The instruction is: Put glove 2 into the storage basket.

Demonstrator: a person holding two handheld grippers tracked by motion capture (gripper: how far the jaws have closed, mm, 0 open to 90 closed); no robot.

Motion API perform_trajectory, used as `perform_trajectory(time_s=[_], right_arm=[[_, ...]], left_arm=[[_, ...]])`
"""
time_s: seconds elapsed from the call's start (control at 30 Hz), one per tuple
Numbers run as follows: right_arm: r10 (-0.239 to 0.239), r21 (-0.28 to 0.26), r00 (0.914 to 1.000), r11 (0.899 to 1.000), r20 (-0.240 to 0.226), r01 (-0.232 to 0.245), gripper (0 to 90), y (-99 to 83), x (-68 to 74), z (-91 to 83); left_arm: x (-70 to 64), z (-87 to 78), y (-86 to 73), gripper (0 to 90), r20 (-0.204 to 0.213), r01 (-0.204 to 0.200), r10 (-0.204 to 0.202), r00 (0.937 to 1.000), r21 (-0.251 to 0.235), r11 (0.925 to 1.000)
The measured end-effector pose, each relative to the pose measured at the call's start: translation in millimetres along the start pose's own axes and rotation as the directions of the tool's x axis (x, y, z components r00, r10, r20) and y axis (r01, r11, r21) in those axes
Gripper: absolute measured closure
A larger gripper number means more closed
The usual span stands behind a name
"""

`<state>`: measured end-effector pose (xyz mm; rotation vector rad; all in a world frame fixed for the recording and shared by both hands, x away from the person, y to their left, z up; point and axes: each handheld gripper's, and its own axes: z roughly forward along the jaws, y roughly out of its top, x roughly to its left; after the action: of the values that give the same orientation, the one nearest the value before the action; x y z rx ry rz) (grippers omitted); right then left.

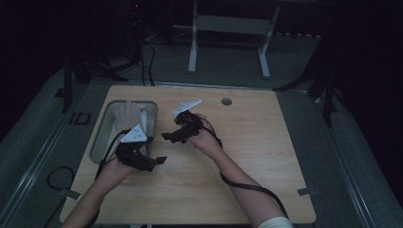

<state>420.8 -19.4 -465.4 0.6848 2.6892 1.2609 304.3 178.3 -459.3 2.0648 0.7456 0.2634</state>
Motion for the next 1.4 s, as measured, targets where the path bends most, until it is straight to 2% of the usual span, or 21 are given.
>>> perform_trajectory(time_s=[0.1, 0.4, 0.43, 0.47, 0.8, 0.87, 1.03, 1.17, 1.4], right_arm=[[0.001, 0.008, 1.0000, 1.000, 0.008, -0.001, 17.3, -9.8, -1.9, -7.3], [-0.005, 0.025, 0.9998, 1.000, 0.021, 0.005, 17.4, -34.5, -5.7, -20.4], [-0.007, 0.025, 0.9997, 1.000, 0.024, 0.007, 17.4, -37.2, -5.9, -21.2], [-0.011, 0.028, 0.9994, 1.000, 0.032, 0.010, 17.4, -46.2, -6.5, -23.5], [0.005, 0.007, 0.9985, 1.000, 0.054, -0.005, 17.4, -78.2, -12.0, -33.7], [0.012, 0.009, 0.9979, 1.000, 0.063, -0.012, 17.4, -88.8, -14.4, -38.0], [0.016, 0.008, 0.9975, 1.000, 0.069, -0.016, 17.3, -107.9, -16.3, -47.1], [0.016, -0.017, 0.9963, 1.000, 0.085, -0.014, 16.8, -122.3, -17.8, -56.8], [0.031, -0.025, 0.9949, 0.999, 0.096, -0.028, 15.5, -145.3, -19.7, -66.0]], left_arm=[[-6.7, 8.9, 1.1, 9.8, 0.029, -0.008, 0.008, 0.9995, -0.001, 1.0000], [-22.4, 27.3, -0.1, 9.8, 0.076, -0.041, 0.040, 0.9963, 0.012, 0.9991], [-26.7, 32.2, -1.3, 9.8, 0.102, -0.049, 0.047, 0.9936, 0.017, 0.9987], [-28.3, 34.2, -1.9, 9.8, 0.109, -0.051, 0.049, 0.9928, 0.021, 0.9985], [-39.2, 54.3, -8.7, 9.8, 0.148, -0.062, 0.058, 0.9873, 0.025, 0.9977], [-44.9, 64.4, -11.6, 9.8, 0.168, -0.076, 0.069, 0.9833, 0.033, 0.9966], [-51.8, 76.4, -14.2, 9.8, 0.191, -0.093, 0.085, 0.9780, 0.035, 0.9951], [-57.2, 85.0, -15.6, 9.9, 0.212, -0.110, 0.100, 0.9720, 0.032, 0.9935], [-63.1, 99.6, -20.2, 9.8, 0.245, -0.109, 0.098, 0.9644, 0.030, 0.9936]])
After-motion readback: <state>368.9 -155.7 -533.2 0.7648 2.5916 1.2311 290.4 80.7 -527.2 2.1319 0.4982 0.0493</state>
